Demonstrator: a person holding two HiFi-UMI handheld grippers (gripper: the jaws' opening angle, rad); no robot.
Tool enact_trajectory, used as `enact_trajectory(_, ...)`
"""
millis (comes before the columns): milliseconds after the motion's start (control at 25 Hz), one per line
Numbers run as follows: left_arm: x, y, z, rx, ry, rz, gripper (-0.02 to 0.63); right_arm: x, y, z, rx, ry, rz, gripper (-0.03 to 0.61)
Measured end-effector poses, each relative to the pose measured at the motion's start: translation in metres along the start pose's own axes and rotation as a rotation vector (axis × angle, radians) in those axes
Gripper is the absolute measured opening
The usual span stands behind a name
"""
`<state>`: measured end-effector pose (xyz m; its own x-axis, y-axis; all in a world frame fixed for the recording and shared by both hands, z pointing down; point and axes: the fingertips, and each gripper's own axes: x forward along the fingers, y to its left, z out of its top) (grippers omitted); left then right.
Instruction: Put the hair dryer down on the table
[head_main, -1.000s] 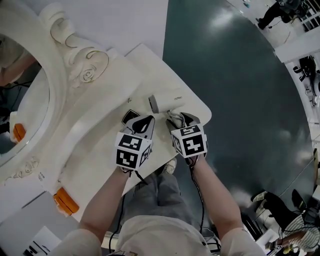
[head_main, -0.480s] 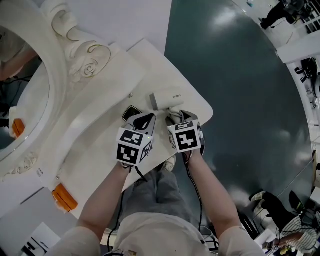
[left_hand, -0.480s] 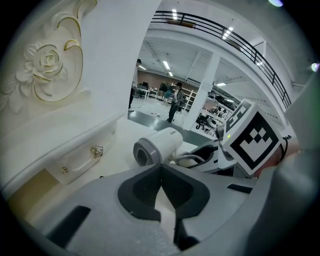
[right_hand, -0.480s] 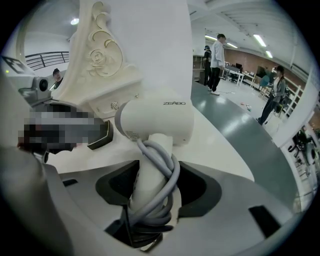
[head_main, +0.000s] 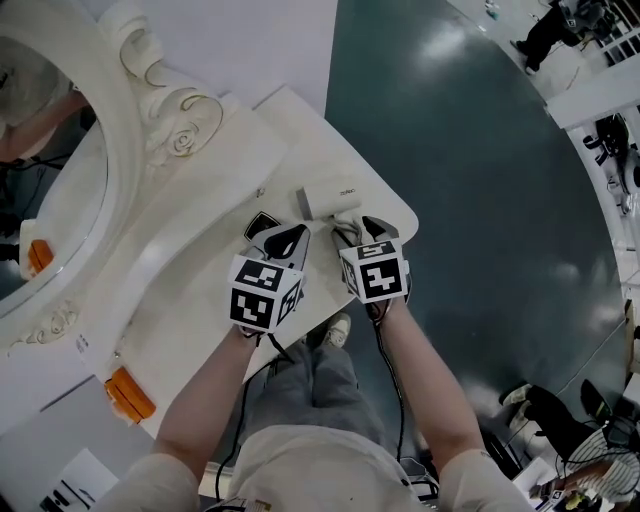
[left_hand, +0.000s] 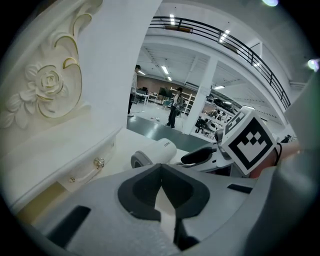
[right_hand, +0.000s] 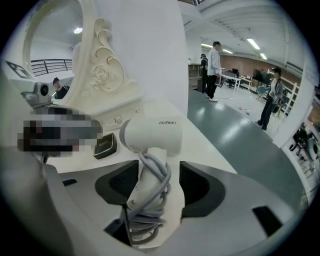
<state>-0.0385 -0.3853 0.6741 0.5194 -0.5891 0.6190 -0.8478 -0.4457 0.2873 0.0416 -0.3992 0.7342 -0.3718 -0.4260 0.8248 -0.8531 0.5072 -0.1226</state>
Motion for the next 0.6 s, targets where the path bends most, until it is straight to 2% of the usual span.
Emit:
enact_trajectory(160, -0.021, -0.010, 0.027, 0.005, -0.059, 0.000, 0.014, -0.040, -0.004, 0.023, -0.010, -0.077, 0.002, 0.241)
enact_trajectory(400, -0.068, -0.037, 0.072, 0.046, -0.153, -0.005, 0.014, -0.132, -0.007, 0.077, 0.023, -0.339, -0.055, 0.236)
enact_trajectory(520, -0.095, -0.049, 0.097, 0.114, -0.206, 0.014, 0.014, -0.182, -0.005, 0.105, -0.004, -0.467, -0.113, 0.200)
enact_trajectory(600, -0.115, -0.058, 0.110, 0.159, -0.234, 0.033, 0.014, -0.215, -0.003, 0.119, -0.052, -0.537, -0.167, 0.151)
